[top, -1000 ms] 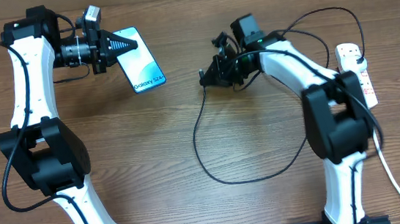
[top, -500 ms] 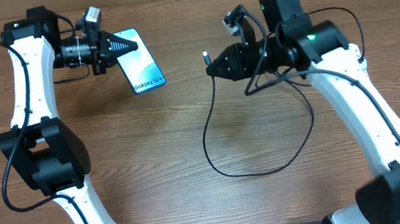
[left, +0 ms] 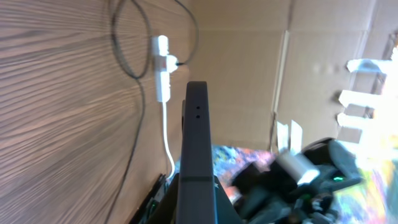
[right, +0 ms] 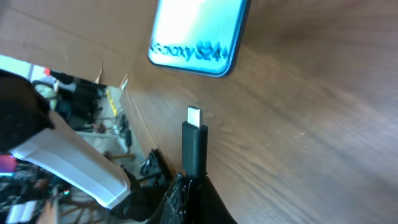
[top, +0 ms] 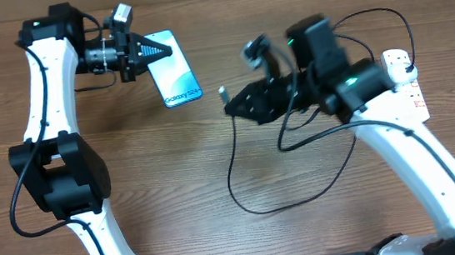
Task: Plug charger to phone and switch on socket
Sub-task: 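Bring the plug up to the phone's bottom port with the right gripper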
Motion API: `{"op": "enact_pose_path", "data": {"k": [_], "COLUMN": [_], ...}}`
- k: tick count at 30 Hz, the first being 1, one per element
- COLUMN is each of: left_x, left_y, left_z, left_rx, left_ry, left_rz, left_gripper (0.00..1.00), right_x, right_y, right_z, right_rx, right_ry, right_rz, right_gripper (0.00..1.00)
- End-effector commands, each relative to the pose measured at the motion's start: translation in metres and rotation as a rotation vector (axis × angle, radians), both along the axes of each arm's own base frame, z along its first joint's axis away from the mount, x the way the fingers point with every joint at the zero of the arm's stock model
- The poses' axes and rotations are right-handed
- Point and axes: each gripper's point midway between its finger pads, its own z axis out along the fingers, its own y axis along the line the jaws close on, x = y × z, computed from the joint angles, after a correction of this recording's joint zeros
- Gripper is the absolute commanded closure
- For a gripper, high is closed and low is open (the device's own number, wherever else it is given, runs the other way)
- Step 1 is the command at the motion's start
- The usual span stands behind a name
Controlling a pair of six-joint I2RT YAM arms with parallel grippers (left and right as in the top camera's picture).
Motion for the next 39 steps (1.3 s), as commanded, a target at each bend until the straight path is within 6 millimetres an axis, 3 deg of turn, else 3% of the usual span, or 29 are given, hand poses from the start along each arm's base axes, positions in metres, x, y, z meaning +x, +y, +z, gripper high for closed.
{"op": "enact_pose_path", "data": {"k": [1,6,27,39], "left_x": [-0.005,-0.003,-0.003,-0.008], "left_y": [-0.010,-0.011,-0.013,-0.030], "left_z": [0.043,0.050,0.054,0.053], "left_rx": [-0.143,-0.180,-0.200,-0.202], "left_ry": [-0.135,-0.173,-0.158,-0.150], "left_rz": [-0.029,-0.035,-0.038,-0.076], "left_gripper": [0.96,0.96,0.96,0.96], "right_x": [-0.017,-0.021,-0.004,0.000], "right_y": [0.016,0.025,0.035,0.034], "right_z": [-0.016,-0.022,-0.003,-0.004], "right_rx": [0.010,0.013,0.096,0.086], "right_ry": [0.103,0.126,0.108,0.096], "right_rz": [-0.005,-0.016,-0.069,-0.089], "right_gripper": [0.96,0.96,0.96,0.96]}}
